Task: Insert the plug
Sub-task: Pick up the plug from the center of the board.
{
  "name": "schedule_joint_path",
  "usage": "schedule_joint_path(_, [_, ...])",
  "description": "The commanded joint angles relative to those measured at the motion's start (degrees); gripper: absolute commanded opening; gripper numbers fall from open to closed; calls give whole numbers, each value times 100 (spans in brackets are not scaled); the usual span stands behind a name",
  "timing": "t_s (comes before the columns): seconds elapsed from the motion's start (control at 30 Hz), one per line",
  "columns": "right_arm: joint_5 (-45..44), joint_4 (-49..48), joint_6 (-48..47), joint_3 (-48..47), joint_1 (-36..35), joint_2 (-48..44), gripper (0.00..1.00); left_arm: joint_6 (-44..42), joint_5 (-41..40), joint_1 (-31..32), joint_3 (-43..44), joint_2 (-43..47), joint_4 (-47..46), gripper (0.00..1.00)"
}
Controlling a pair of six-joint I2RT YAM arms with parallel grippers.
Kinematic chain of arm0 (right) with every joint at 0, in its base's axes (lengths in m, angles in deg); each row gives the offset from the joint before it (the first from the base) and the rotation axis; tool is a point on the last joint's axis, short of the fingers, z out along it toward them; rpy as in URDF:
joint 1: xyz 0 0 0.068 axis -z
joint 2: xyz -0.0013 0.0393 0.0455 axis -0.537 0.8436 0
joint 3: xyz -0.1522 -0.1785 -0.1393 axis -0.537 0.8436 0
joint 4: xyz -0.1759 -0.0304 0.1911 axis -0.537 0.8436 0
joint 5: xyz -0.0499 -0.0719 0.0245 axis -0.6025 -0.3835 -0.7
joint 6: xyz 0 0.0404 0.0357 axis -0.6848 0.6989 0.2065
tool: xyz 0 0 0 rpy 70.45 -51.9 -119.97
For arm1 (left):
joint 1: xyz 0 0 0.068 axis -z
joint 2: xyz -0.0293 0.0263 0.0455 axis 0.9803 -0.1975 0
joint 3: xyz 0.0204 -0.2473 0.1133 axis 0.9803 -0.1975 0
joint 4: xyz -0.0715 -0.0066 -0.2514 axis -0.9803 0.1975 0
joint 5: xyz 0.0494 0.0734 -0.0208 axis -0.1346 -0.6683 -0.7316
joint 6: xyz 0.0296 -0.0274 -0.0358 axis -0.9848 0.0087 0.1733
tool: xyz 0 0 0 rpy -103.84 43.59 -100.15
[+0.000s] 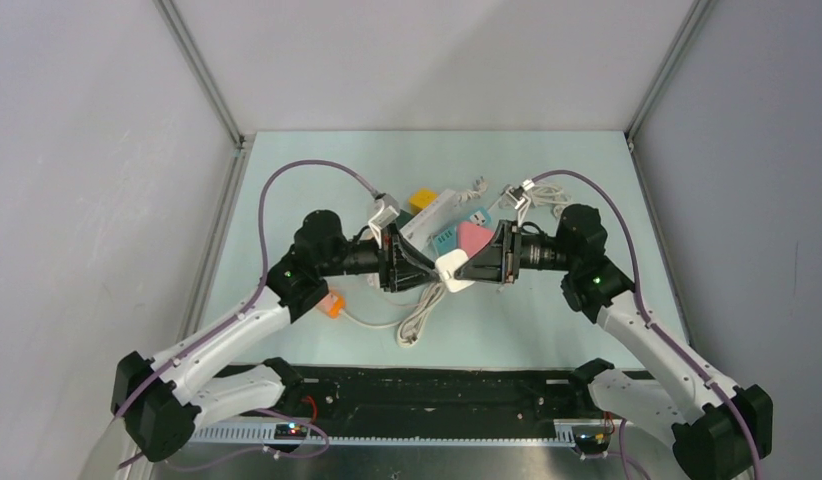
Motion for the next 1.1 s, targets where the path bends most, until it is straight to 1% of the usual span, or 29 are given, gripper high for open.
schedule_joint_path(0.0, [-156, 223, -566, -355, -61, -170, 0, -61, 226, -18, 35, -33, 442, 51])
schedule_joint_path(0.07, [-210, 304, -630, -395, -65, -122, 0, -40, 163, -23, 80, 89, 436, 63])
schedule_joint_path(0.1, [-261, 337, -656, -419, -72, -95, 0, -46, 63, -20, 92, 205, 434, 65])
schedule_joint_path(0.13, [-297, 421, -717, -435, -78, -87, 0, -70, 14, -24, 108, 336, 439, 71])
schedule_joint_path(0.17, [-399, 488, -757, -466, -69, -75, 0, -78, -135, -25, 110, 401, 444, 74])
schedule_joint_path(0.2, [-437, 611, -850, -505, -72, -69, 0, -104, -287, -30, 101, 545, 463, 75])
schedule_joint_path(0.3, [-451, 647, -887, -540, -56, -34, 0, -18, -615, -49, 42, 772, 487, 82])
schedule_joint_path(0.33, [-440, 644, -890, -563, -61, -26, 0, 104, -782, -47, 38, 813, 470, 82])
schedule_joint_path(0.43, [-409, 624, -862, -584, -80, -4, 0, 426, -955, -47, 100, 752, 422, 84])
schedule_joint_path(0.47, [-389, 579, -838, -589, -94, 9, 0, 696, -1023, -49, 102, 672, 280, 84])
schedule_joint_path(0.53, [-298, 425, -735, -591, -128, 43, 0, 1054, -986, -46, 96, 501, -3, 85])
schedule_joint_path(0.63, [-165, 187, -533, -591, -176, 59, 0, 1197, -980, -46, 117, 288, -135, 85])
schedule_joint_path(0.7, [-146, 115, -462, -595, -225, 79, 0, 1303, -914, -37, 169, 147, -207, 82])
schedule_joint_path(0.77, [-150, 85, -436, -607, -256, 116, 0, 1426, -664, -4, 236, -55, -312, 78])
schedule_joint_path(0.83, [-150, 37, -411, -608, -279, 169, 0, 1542, -448, 23, 301, -208, -395, 70])
schedule_joint_path(0.87, [-169, 24, -405, -608, -288, 206, 0, 1576, -374, 20, 317, -244, -412, 63])
schedule_joint_path(0.9, [-177, 7, -407, -608, -291, 221, 0, 1628, -267, 23, 324, -289, -432, 59])
schedule_joint_path(0.93, [-204, 8, -409, -613, -283, 244, 0, 1654, -222, 25, 315, -302, -448, 52])
schedule_joint_path(0.97, [-229, 10, -409, -616, -278, 254, 0, 1691, -108, 26, 300, -319, -478, 50])
schedule_joint_path(1.0, [-253, 14, -418, -617, -278, 263, 0, 1708, -46, 27, 294, -321, -493, 44])
schedule_joint_path(1.07, [-306, 55, -454, -640, -273, 290, 0, 1736, 129, 25, 282, -330, -520, 38])
